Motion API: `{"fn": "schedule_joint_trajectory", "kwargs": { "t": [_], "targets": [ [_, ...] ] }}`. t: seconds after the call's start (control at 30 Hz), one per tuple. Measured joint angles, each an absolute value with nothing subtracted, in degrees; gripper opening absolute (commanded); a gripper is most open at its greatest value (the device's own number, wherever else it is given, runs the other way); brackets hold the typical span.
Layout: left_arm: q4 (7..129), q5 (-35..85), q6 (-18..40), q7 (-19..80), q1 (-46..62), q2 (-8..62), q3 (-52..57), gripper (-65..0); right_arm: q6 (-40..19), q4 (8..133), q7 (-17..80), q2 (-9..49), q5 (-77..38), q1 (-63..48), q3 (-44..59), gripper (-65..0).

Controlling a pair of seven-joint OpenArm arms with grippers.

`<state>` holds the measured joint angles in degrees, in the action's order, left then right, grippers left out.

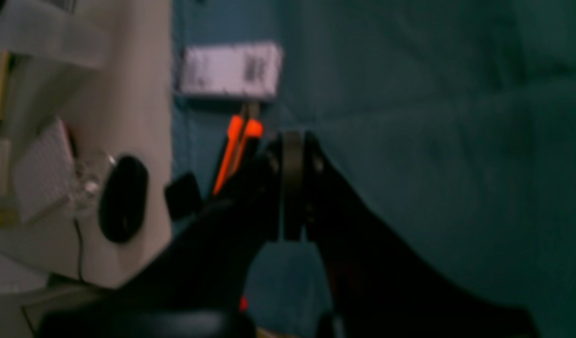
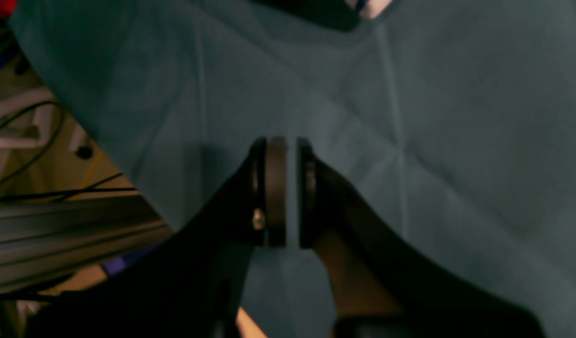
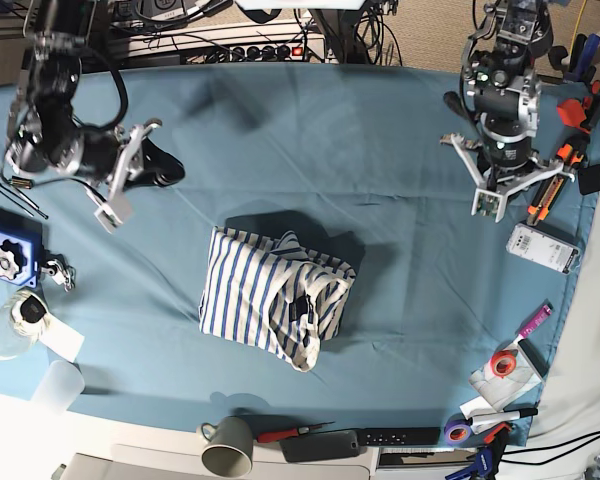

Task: Fold the T-shirt properly
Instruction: 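Open both grippers and lift them away from the folded shirt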

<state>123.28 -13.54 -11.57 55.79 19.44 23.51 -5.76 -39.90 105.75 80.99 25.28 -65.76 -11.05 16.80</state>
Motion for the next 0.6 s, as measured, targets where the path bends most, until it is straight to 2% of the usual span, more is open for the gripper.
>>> {"fn": "schedule_joint_trajectory", "kwargs": {
  "t": [0.27,0.6],
  "targets": [
    [124.4,-12.5,-11.5,56.8,25.9,23.5,-5.1,-65.0,-39.9,111.2,81.0,20.3,-68.4,-21.5,29.5,-61.0],
    [133.8,-12.6,-10.7,58.1,37.8,23.6,-5.1,-65.0,-39.9,111.9,81.0,18.7,-67.3,-32.0,31.5,-61.0]
  ]
}}
